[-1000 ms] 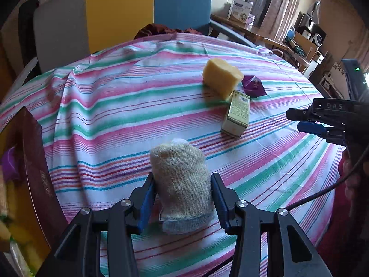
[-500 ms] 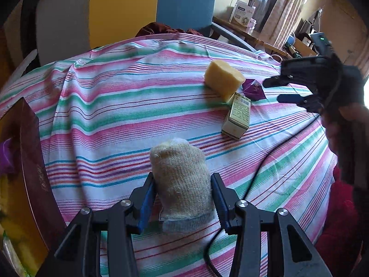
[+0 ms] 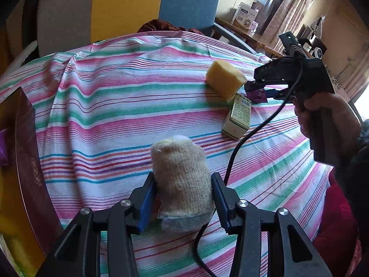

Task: Organize objects
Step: 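Grasp the purple wrapped packet with the right tool, then carry the cloth roll into the gold tray and open the left tool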

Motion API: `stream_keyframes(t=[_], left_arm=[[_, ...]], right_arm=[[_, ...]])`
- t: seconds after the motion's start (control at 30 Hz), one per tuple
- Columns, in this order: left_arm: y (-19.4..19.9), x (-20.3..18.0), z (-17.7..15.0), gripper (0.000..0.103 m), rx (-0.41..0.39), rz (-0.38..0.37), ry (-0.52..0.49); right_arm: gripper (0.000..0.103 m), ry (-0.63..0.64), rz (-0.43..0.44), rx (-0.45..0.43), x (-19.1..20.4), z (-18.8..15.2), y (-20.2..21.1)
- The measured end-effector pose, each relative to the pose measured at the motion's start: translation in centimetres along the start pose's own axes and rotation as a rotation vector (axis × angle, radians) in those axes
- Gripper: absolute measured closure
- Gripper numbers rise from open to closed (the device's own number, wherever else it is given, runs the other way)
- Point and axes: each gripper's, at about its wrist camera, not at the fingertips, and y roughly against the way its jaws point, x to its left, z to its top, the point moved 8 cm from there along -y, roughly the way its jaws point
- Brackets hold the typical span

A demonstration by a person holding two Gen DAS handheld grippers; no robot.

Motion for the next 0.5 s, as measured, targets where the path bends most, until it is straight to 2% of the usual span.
stream_keyframes(t=[0.13,0.37,0.5], left_arm=[[-0.4,-0.3,-0.3,0.055,0.011,-0.010,0.001],[0.5,-1.1,-0.7,0.058,0.003,0.014,-0.036],[2.3,-1.3,-0.8,0.059,-0.027,0.020,-0.044]], right_arm=[[0.072,0.049,-0.010,0.025,-1.0,-3.2,1.4],[0.071,0.122,0.025,0.065,-1.0,-9.1,3.6],[0.071,0.144,0.008,0.058,-0.6,-9.4,3.3]])
